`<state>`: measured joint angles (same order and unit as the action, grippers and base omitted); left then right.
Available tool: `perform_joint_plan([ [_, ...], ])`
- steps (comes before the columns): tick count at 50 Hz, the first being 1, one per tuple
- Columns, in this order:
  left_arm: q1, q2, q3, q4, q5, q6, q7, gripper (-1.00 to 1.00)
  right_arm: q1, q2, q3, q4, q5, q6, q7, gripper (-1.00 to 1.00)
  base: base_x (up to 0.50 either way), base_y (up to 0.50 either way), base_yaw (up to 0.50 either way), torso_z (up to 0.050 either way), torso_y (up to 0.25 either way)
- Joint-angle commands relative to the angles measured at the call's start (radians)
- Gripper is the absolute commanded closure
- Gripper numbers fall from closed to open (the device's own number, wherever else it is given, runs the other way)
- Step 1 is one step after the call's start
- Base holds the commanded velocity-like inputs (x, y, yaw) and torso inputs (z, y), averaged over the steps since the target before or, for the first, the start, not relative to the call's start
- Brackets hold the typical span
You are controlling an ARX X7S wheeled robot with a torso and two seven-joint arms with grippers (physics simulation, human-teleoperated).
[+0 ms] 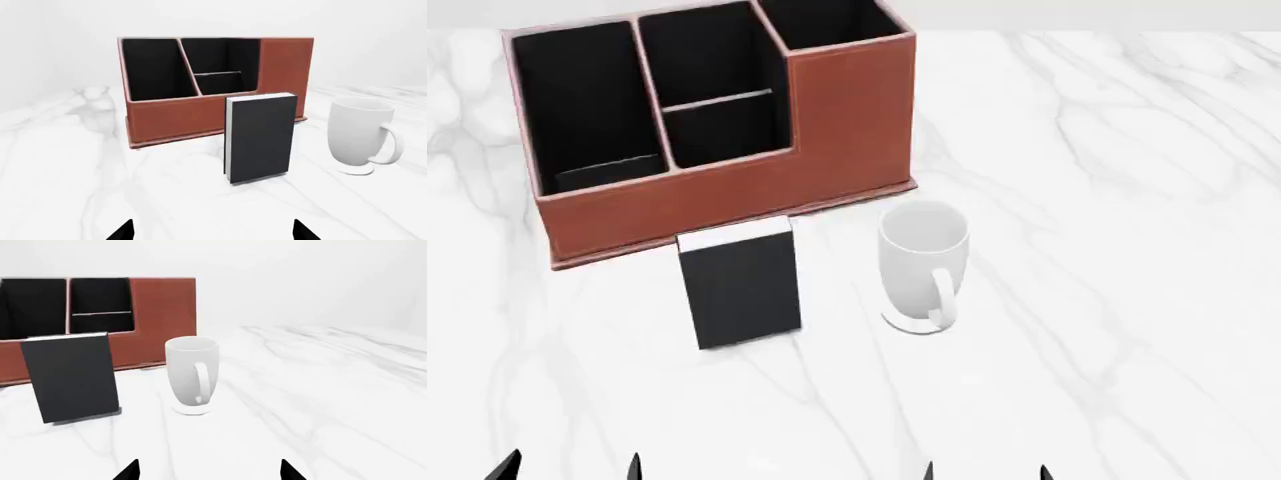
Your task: Pick up the book and place it in the front compartment of the caddy.
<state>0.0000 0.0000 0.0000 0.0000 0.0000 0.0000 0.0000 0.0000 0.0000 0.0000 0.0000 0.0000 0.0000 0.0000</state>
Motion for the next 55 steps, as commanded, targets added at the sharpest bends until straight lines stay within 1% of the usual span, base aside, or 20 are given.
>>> perform_joint_plan([
  [1, 0.005, -0.017, 0.019, 0.0, -0.006, 0.019, -0.023, -1.0, 0.005, 0.018, -0.036, 0.008, -0.023, 0.025, 0.032, -1.0, 0.0, 0.0, 0.0, 0.0, 0.0],
  [3, 0.009, -0.027, 0.028, -0.004, -0.005, 0.042, -0.036, -1.0, 0.01, 0.021, -0.032, 0.011, 0.007, 0.027, 0.047, -1.0, 0.0, 0.0, 0.0, 0.0, 0.0],
  [8, 0.005, -0.039, 0.024, -0.002, -0.061, 0.027, -0.037, -1.0, -0.003, 0.036, -0.059, -0.006, 0.003, 0.0, 0.074, -1.0, 0.0, 0.0, 0.0, 0.0, 0.0],
  [9, 0.054, -0.04, 0.117, -0.18, 0.055, 0.134, -0.169, -1.0, 0.03, 0.034, -0.208, 0.341, 0.061, -0.19, 0.125, -1.0, 0.0, 0.0, 0.0, 0.0, 0.0],
  [10, 0.0, -0.072, 0.089, -0.03, -0.069, 0.012, -0.082, -1.0, 0.004, 0.112, -0.136, 0.191, 0.115, -0.05, 0.137, -1.0, 0.0, 0.0, 0.0, 0.0, 0.0],
  [11, -0.001, -0.074, 0.092, -0.01, -0.066, 0.001, -0.086, -1.0, 0.0, 0.115, -0.137, 0.041, 0.118, -0.041, 0.137, -1.0, 0.0, 0.0, 0.0, 0.0, 0.0],
  [12, -0.01, -0.075, 0.094, -0.022, -0.07, -0.01, -0.084, -1.0, 0.001, 0.116, -0.139, 0.014, 0.122, -0.045, 0.133, -1.0, 0.0, 0.0, 0.0, 0.0, 0.0],
  [15, -0.016, -0.078, 0.1, -0.03, -0.077, -0.023, -0.083, -1.0, 0.002, 0.119, -0.142, 0.017, 0.126, -0.049, 0.132, -1.0, 0.0, 0.0, 0.0, 0.0, 0.0],
  [16, -0.023, -0.08, 0.109, -0.032, -0.061, -0.055, -0.095, -1.0, 0.003, 0.12, -0.146, 0.022, 0.124, -0.053, 0.132, -1.0, 0.0, 0.0, 0.0, 0.0, 0.0],
  [21, -0.024, -0.084, 0.102, -0.026, -0.088, -0.056, -0.096, -1.0, 0.001, 0.125, -0.152, 0.021, 0.126, -0.061, 0.134, -1.0, 0.0, 0.0, 0.0, 0.0, 0.0],
  [23, -0.019, -0.084, 0.09, -0.018, -0.131, -0.049, -0.077, -1.0, -0.001, 0.127, -0.155, 0.019, 0.125, -0.064, 0.136, -1.0, 0.0, 0.0, 0.0, 0.0, 0.0],
  [25, -0.016, -0.088, 0.09, 0.005, -0.121, -0.064, -0.096, -1.0, -0.002, 0.13, -0.154, 0.004, 0.129, -0.053, 0.14, -1.0, 0.0, 0.0, 0.0, 0.0, 0.0],
  [26, -0.016, -0.089, 0.089, 0.021, -0.101, -0.08, -0.122, -1.0, -0.001, 0.131, -0.149, -0.004, 0.137, -0.044, 0.143, -1.0, 0.0, 0.0, 0.0, 0.0, 0.0],
  [28, -0.018, -0.103, 0.09, 0.09, -0.111, -0.152, -0.122, -1.0, 0.002, 0.129, -0.124, -0.044, 0.147, -0.026, 0.174, -1.0, 0.0, 0.0, 0.0, 0.0, 0.0],
  [30, -0.012, -0.12, 0.088, 0.169, -0.098, -0.163, -0.134, -1.0, -0.001, 0.139, -0.106, -0.099, 0.145, -0.024, 0.194, -1.0, 0.08, 0.0, 0.0, 0.0, 0.0],
  [32, -0.01, -0.126, 0.088, 0.197, -0.092, -0.173, -0.143, -1.0, -0.001, 0.146, -0.102, -0.128, 0.16, 0.005, 0.195, -1.0, 0.19, 0.0, 0.0, 0.0, 0.0],
  [33, -0.01, -0.136, 0.084, 0.26, -0.097, -0.208, -0.145, -1.0, -0.001, 0.155, -0.083, -0.189, 0.18, 0.041, 0.207, -1.0, 0.24, 0.0, 0.0, 0.0, 0.0],
  [38, -0.013, -0.162, 0.064, 0.434, -0.139, -0.318, -0.143, -1.0, -0.016, 0.189, -0.034, -0.359, 0.221, 0.111, 0.236, -1.0, 0.44, 0.0, 0.0, 0.0, 0.0],
  [43, -0.014, -0.178, 0.054, 0.519, -0.174, -0.39, -0.141, -1.0, -0.014, 0.204, 0.001, -0.427, 0.236, 0.134, 0.262, -1.0, 0.5, 0.0, 0.0, 0.0, 0.0],
  [55, -0.007, -0.209, 0.054, 0.609, -0.175, -0.421, -0.165, -1.0, -0.026, 0.231, 0.058, -0.517, 0.297, 0.157, 0.278, -1.0, 0.5, 0.0, 0.0, 0.0, 0.0],
])
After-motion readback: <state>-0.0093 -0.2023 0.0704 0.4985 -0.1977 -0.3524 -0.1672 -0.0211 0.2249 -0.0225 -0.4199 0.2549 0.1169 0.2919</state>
